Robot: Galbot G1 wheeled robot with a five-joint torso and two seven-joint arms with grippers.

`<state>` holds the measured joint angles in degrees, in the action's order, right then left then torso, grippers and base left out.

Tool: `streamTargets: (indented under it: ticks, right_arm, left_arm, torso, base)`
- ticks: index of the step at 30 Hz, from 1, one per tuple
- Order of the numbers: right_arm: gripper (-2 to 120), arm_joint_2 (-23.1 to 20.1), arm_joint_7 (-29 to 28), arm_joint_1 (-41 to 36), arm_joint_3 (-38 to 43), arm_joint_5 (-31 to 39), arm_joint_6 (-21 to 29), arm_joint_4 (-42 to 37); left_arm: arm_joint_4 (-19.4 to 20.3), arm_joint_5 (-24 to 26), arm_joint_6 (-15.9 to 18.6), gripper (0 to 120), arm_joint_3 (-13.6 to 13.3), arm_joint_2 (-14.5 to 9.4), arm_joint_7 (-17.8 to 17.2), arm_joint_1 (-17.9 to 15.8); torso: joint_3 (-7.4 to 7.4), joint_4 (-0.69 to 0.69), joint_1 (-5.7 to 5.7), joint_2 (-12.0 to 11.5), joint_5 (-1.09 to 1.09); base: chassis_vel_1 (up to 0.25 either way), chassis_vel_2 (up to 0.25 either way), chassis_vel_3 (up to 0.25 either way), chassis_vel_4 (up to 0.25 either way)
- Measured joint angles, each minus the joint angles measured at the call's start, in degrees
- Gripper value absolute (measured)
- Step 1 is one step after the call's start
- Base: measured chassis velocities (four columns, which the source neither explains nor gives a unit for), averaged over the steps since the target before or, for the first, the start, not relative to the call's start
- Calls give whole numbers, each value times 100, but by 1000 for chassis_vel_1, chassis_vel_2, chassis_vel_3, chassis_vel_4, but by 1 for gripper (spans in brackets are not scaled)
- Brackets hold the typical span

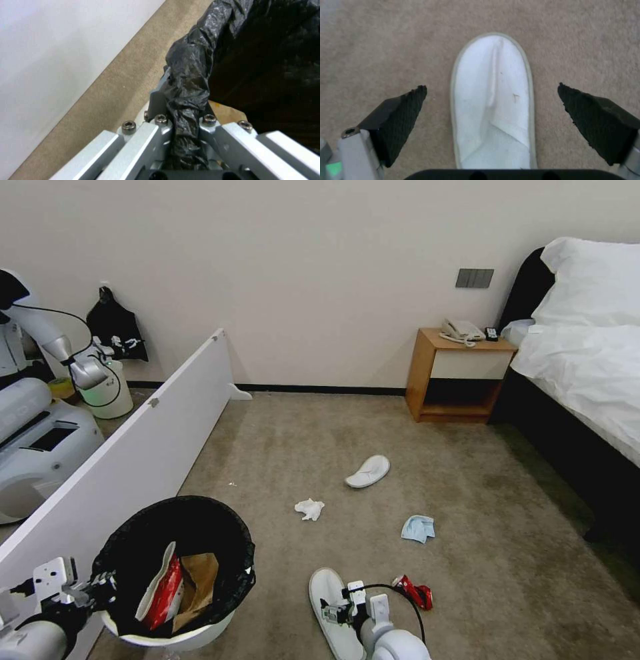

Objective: Pick up the trash bin, then pick up the garbage from the floor and place it into the trash bin.

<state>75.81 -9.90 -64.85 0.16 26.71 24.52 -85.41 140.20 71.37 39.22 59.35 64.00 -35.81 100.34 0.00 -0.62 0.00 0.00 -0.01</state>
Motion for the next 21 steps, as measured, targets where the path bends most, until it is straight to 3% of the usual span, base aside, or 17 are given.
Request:
streamTargets:
  ticks: [17,19,21]
  right_arm:
    - [100,157,-112,392,-18,160,275,559]
    - [98,197,-37,472,-3,164,281,685]
    - [87,282,87,628,3,153,289,946]
  left_arm:
    - [14,30,-4,3,10,-22,4,1]
    - [14,30,-4,3,14,-22,4,3]
    - [15,30,-4,3,14,-18,5,-4]
  torso:
    - [0,0,0,0,1]
    - [0,0,0,0,0]
    - [0,0,0,0,0]
  base:
    - [0,0,0,0]
    - [0,0,0,0]
    - [0,0,0,0]
